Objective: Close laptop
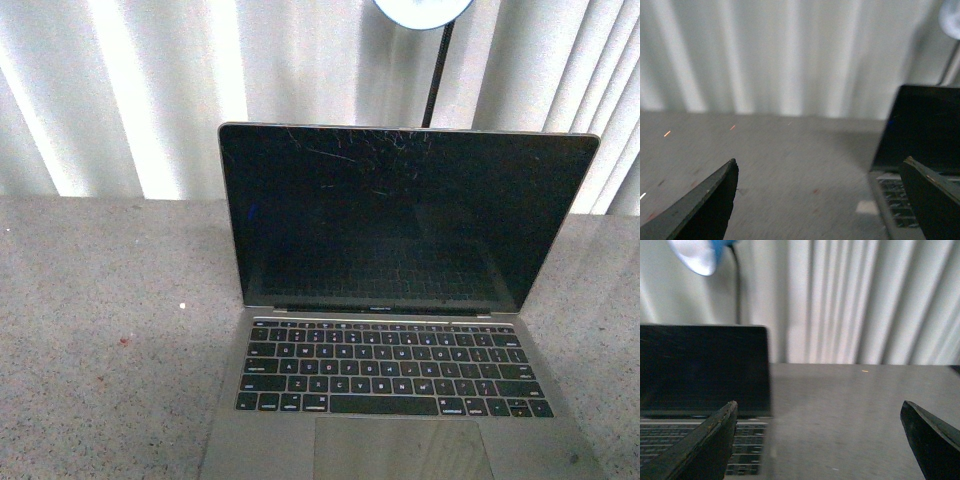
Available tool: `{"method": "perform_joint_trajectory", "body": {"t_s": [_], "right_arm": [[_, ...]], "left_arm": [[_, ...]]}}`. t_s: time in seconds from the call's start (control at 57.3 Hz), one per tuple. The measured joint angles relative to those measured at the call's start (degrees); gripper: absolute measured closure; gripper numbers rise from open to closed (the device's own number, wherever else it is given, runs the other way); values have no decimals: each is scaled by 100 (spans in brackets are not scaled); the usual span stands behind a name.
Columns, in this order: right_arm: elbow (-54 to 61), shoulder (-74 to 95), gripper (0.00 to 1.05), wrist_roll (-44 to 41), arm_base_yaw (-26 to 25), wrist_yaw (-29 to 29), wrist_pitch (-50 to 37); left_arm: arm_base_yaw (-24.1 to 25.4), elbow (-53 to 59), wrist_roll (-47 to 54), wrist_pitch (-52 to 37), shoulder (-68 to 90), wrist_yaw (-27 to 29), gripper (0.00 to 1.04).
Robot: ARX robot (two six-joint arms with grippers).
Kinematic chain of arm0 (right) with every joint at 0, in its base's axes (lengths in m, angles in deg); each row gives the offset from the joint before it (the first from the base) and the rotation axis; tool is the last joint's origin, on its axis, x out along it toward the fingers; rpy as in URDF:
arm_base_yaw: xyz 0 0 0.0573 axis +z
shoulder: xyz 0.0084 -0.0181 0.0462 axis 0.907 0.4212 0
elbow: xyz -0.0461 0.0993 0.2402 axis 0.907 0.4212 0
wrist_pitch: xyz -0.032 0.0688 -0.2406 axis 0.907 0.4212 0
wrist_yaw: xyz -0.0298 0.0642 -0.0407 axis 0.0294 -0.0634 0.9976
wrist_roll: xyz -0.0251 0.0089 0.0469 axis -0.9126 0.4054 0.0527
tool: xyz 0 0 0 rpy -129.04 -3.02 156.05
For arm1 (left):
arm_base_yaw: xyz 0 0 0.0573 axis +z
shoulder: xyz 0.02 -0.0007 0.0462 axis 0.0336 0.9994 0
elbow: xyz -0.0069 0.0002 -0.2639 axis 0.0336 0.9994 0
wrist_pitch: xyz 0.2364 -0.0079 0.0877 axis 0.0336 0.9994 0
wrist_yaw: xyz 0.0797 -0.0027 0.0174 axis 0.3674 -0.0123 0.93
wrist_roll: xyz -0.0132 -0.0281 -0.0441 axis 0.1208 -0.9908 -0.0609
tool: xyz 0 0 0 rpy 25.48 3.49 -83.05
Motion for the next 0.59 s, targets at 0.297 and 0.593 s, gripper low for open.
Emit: {"method": "perform_joint_trajectory", "body": {"t_s": [0.297, 0.593], "right_arm": [[-70, 2520, 7, -662, -1735, -1311, -2695], [-2374, 6983, 7, -1043, -2505, -2774, -4509]], "left_arm": [[81, -518, -1043, -713, 2511, 1475, 7], [629, -2562, 120, -3473, 6631, -457, 7]]}}
